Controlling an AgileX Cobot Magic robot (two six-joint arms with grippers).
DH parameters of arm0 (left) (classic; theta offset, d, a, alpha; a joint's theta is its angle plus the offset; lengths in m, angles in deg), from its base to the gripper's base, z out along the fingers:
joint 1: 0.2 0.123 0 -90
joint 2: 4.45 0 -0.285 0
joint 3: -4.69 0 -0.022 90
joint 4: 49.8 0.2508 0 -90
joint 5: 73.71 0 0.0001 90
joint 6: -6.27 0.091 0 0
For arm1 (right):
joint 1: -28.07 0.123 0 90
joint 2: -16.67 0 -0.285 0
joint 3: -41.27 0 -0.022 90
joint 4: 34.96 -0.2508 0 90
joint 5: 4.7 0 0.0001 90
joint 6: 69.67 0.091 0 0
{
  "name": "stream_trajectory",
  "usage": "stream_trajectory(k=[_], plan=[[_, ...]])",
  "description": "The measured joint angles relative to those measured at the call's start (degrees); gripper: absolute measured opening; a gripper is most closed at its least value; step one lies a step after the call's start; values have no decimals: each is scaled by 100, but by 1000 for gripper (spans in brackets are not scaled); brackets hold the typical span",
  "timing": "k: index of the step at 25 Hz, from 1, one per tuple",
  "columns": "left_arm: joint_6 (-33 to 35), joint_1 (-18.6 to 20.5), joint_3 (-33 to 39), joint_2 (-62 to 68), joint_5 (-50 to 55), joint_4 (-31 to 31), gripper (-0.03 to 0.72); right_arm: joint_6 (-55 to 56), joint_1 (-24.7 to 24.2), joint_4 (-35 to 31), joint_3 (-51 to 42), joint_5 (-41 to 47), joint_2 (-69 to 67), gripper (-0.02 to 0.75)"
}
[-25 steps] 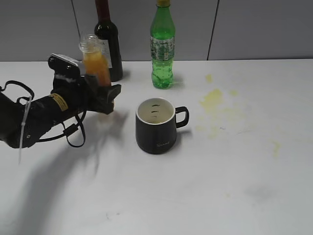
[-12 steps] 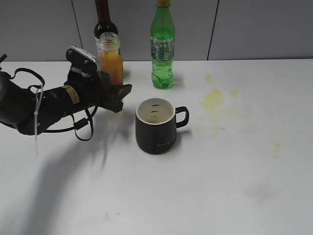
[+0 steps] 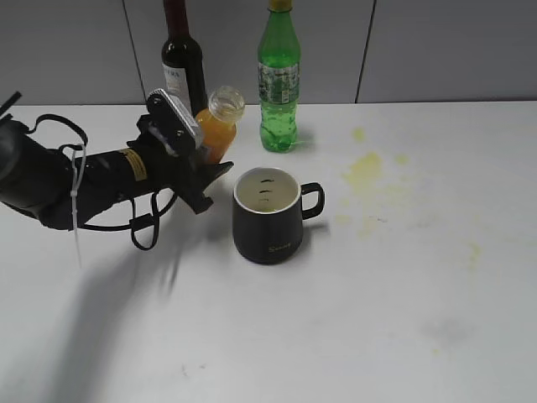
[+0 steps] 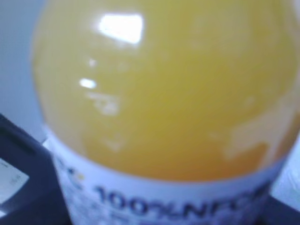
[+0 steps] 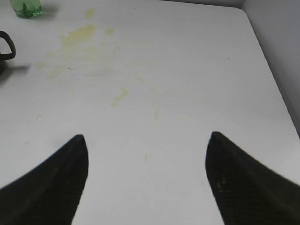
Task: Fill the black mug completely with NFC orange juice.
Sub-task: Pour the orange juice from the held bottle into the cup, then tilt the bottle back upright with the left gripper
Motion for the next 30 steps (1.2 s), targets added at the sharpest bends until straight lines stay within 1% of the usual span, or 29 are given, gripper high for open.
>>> stream_trajectory(k=[5,11,16,25,30], plan=[[1049,-14,0,0,2,-241,466,0,0,0,0,0,0,592],[1986,-23,0,0,-68,-539,466,0,0,0,0,0,0,592],[2718,-23,0,0,-475,-762,466,0,0,0,0,0,0,592],[3646,-23,0,0,-972,-820,466,0,0,0,0,0,0,592],[4234,-23,0,0,-1172,-1005,466,0,0,0,0,0,0,592]])
